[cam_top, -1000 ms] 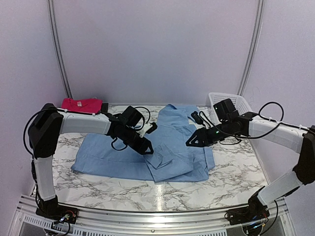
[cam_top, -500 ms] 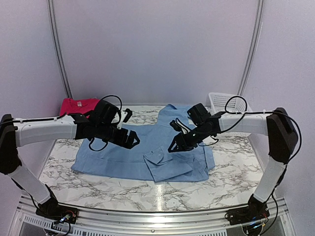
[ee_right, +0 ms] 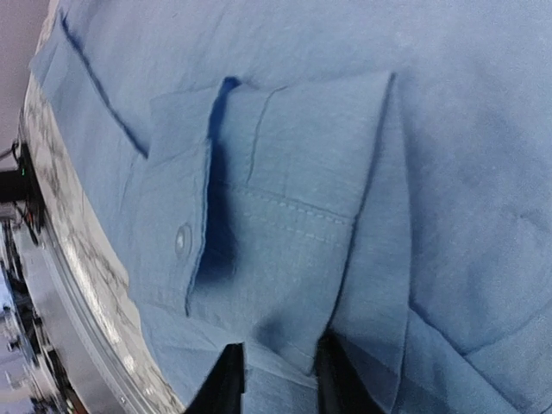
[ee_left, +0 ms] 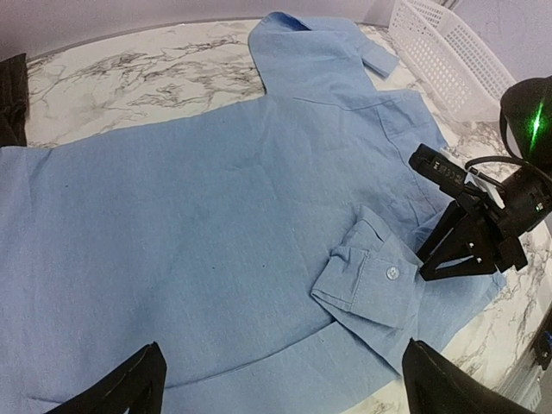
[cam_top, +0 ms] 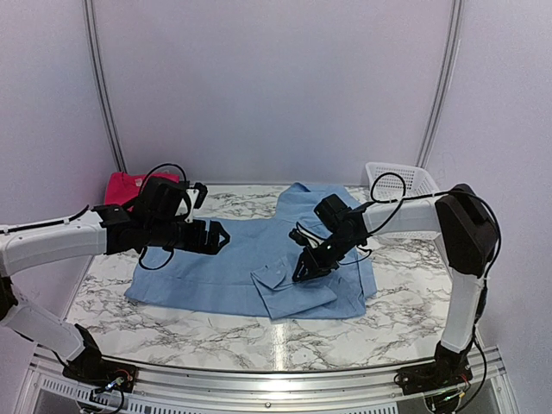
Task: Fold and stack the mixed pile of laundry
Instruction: Adjust the 1/3-folded shirt at the center of the board.
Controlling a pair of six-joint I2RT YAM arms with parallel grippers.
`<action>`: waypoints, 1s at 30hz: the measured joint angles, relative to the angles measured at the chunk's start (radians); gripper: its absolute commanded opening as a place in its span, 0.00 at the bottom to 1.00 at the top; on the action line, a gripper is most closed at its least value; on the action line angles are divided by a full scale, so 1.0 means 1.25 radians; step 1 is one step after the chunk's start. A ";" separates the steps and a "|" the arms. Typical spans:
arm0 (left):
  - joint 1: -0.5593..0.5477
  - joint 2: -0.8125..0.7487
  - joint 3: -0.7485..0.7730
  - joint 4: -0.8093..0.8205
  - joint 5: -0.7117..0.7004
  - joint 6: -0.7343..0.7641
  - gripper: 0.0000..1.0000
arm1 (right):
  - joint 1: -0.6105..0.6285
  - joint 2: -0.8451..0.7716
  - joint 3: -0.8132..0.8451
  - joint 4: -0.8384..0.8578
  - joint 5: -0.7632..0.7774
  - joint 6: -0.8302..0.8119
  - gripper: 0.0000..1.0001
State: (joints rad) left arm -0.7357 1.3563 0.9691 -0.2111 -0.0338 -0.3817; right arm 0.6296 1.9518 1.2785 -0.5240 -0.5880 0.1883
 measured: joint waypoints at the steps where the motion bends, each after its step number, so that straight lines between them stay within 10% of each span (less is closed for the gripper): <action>1: 0.000 -0.003 -0.003 0.002 -0.008 -0.007 0.99 | 0.000 0.000 0.000 0.000 -0.011 0.004 0.04; 22: -0.044 -0.124 -0.157 0.180 0.023 -0.383 0.99 | 0.005 -0.088 0.002 0.423 -0.174 0.353 0.00; 30: -0.107 -0.038 0.002 0.108 0.036 -0.144 0.90 | 0.029 -0.083 0.047 0.446 -0.199 0.377 0.00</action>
State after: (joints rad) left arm -0.8700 1.3087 0.9710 -0.0757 0.0113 -0.5613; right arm 0.6659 1.8481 1.3376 0.0338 -0.8371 0.6590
